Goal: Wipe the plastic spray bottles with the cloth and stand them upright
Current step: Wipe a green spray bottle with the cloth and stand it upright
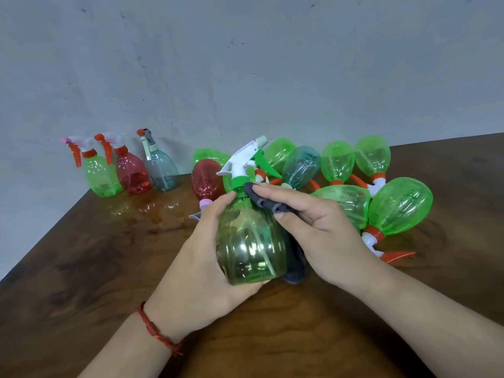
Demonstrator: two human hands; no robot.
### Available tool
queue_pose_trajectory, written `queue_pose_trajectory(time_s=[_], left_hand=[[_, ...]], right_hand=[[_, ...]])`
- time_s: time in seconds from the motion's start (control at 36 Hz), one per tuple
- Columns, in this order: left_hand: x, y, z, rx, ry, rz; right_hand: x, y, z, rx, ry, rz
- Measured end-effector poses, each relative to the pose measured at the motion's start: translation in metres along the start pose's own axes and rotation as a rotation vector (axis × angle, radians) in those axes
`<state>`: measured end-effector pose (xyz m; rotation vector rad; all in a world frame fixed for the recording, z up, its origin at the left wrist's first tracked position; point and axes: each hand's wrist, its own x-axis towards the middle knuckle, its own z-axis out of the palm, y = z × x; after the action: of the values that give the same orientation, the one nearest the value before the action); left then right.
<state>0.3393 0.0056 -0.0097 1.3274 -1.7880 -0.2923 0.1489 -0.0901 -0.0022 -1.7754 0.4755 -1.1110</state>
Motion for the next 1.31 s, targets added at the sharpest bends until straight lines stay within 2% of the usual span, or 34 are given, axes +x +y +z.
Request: queue_pose_trajectory(time_s=[0.08,0.25,0.36,0.47,0.64,0.75,0.83,1.03,1.17,1.31], left_hand=[[0.0,-0.002,0.001,0.06,0.055,0.001],[0.003,-0.007,-0.007,-0.043,0.31,-0.177],[0.005,-0.008,-0.007,-0.051,0.363,-0.228],[0.004,-0.006,-0.006,-0.089,0.312,-0.214],[0.0,0.005,-0.001,-0.055,0.154,-0.09],[-0.003,0.008,0.003,-0.062,0.086,-0.009],[-0.004,0.004,0.004,-0.186,0.068,-0.009],[0.001,0.004,0.004,-0.03,0.022,-0.011],[-0.001,0.001,0.006,0.035,0.075,0.026],[0.001,-0.005,0.003,0.005,0.185,-0.059]], right_hand=[[-0.001,0.001,-0.001,-0.151,-0.017,-0.095],[-0.01,0.001,0.007,-0.412,-0.099,-0.295],[-0.011,-0.001,0.009,-0.516,-0.128,-0.358],[-0.01,0.001,0.005,-0.53,-0.108,-0.346],[-0.003,-0.002,0.003,-0.389,0.012,-0.229],[0.001,-0.011,-0.004,-0.112,0.014,0.0],[0.002,-0.017,-0.007,0.048,0.023,0.052],[0.001,-0.007,-0.005,-0.128,0.053,-0.059],[-0.002,-0.001,-0.003,-0.343,0.036,-0.237],[-0.007,0.0,-0.002,-0.493,-0.054,-0.359]])
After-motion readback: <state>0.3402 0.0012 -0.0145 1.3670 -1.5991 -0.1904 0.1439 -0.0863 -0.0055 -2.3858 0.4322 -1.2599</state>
